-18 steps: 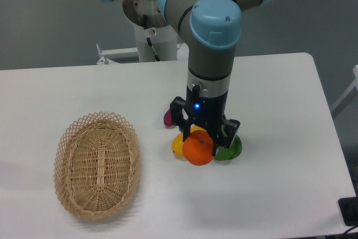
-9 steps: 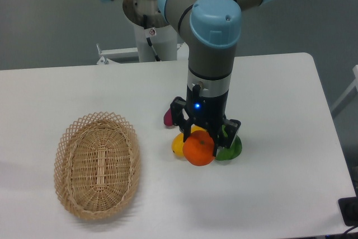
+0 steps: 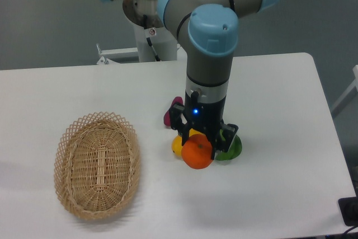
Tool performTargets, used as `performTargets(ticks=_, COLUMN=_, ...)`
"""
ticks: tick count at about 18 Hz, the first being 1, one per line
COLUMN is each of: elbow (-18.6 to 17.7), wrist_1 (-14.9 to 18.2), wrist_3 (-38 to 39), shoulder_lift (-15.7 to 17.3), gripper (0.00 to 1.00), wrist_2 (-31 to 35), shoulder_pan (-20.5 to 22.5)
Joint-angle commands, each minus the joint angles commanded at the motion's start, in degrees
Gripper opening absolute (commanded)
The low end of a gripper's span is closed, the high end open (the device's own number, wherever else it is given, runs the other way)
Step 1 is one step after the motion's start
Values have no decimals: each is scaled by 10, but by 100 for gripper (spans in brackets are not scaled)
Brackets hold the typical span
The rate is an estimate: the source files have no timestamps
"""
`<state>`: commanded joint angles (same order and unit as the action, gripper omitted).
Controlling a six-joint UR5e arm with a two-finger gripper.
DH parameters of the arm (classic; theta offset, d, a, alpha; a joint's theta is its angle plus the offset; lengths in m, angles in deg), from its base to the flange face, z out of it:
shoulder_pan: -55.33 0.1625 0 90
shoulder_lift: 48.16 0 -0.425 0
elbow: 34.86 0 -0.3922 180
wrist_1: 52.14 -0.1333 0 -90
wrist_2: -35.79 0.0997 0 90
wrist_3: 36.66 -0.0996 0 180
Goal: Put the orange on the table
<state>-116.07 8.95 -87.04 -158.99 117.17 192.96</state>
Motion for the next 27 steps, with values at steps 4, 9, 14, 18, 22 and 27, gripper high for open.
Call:
performTargets(ticks=4, elbow=-3, wrist_1=-48, wrist_3=11, shoulder_lift=-38, gripper=55, wrist_2=13, shoulder_pan=-3)
performTargets(ticks=9, elbow=-3, wrist_1=-89, wrist_3=-8, shoulder_lift=-106, gripper=55, wrist_2=40, shoulder_pan=-10)
performTargets(ticks=14, elbow=-9, wrist_1=-105, wrist_3=-14, shoulder_lift=-137, gripper=55, wrist_2=95, shoulder_pan=-33)
performTargets(ticks=18, elbow=-34, wrist_1=-114, wrist_3=-10, shoulder_lift=-142, gripper=55, wrist_2=118, shoulder_pan=-48)
performTargets(ticks=22, elbow=-59, wrist_1=-118, wrist_3=-14, shoulder_lift=-138, gripper=55, wrist_2=118, shoulder_pan=-53)
performTargets(ticks=27, elbow=-59, wrist_1=-121, wrist_3=-9, shoulder_lift=-144, gripper=56, wrist_2=119, shoulder_pan=-58)
